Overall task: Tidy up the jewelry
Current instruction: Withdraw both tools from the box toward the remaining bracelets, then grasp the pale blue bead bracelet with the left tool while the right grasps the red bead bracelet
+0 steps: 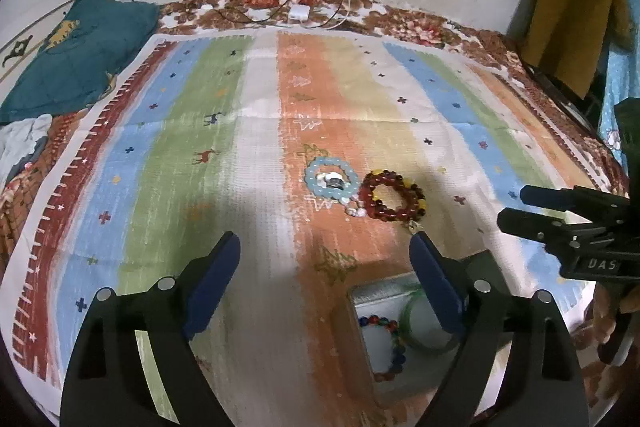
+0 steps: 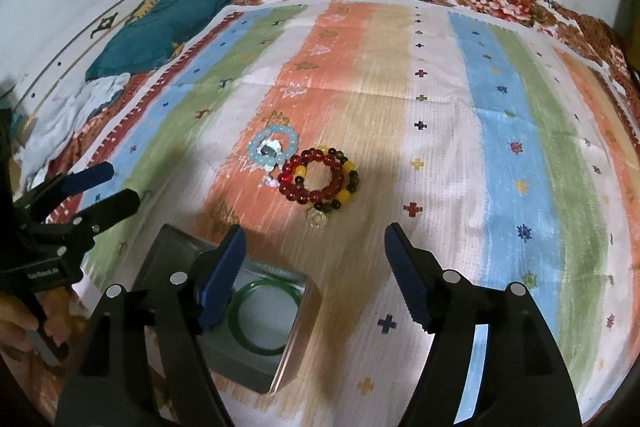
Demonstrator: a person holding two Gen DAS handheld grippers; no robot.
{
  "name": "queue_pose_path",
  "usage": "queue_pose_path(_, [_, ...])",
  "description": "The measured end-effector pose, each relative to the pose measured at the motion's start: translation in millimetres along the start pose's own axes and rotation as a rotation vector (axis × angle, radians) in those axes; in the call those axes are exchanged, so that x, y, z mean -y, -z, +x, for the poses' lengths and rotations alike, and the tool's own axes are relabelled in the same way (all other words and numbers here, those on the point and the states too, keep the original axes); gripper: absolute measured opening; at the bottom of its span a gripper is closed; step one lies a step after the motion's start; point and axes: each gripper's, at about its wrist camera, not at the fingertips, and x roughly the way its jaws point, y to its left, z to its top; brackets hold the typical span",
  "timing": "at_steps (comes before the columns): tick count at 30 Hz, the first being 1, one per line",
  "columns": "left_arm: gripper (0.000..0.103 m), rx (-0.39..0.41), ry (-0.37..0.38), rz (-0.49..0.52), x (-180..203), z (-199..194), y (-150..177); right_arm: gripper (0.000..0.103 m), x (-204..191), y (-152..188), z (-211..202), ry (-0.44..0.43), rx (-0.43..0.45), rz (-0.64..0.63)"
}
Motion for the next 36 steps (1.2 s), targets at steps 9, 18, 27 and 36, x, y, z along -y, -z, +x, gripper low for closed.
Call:
queue_pose_path(9, [0.091,-0.032,-0.002,-0.041,-15.8,18.3,-12.3,0.075,17.2,-18.8,12.9,-0.065,-0.006,0.101])
queue_pose_path(18, [0.091,-0.052,-0.008,-0.026,-16.0,38.8,-22.2,0.075,10.7,-31.8,29.6,-0.060,-0.033,0.053])
queue_pose_path(27, [0.091,-0.078,-0.008,-0.052,-25.4,61.5,-33.1,0.076,-0.5,-37.7,44.9,-0.072,-0.059,-0.021])
queue_pose_path(36, [0.091,-0.093,-0.006,-0.045,-27.6,80.4,-42.7,0.076,-15.0,-37.8,64.3,-0.089,-0.096,-0.095])
